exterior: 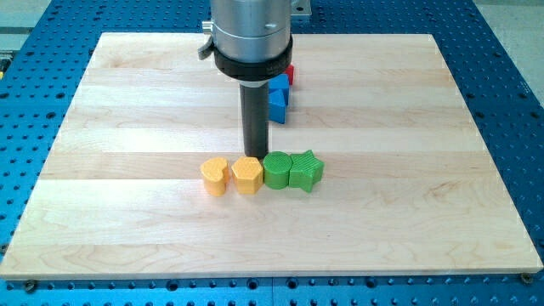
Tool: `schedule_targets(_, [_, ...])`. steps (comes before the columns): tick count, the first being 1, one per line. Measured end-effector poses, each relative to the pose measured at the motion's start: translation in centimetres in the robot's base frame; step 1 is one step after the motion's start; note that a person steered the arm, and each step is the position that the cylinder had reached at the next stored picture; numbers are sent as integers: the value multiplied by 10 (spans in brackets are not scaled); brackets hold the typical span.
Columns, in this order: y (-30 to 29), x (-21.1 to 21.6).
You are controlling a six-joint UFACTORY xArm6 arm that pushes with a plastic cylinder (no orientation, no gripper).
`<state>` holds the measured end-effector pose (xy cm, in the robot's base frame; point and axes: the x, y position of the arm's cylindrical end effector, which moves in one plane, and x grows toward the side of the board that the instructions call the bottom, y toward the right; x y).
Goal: Separate the blue blocks
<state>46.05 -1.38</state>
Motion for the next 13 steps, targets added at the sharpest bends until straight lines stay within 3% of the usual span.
schedule_targets(3, [85,-32])
schedule_targets(5, [98,-110])
schedule_targets(7, [73,-117])
schedule_targets(9, [3,-113])
schedule_targets(10, [29,-113])
schedule_targets(11, [68,-57])
schedule_targets(12, [27,-49])
schedule_targets(13, [-20,-99])
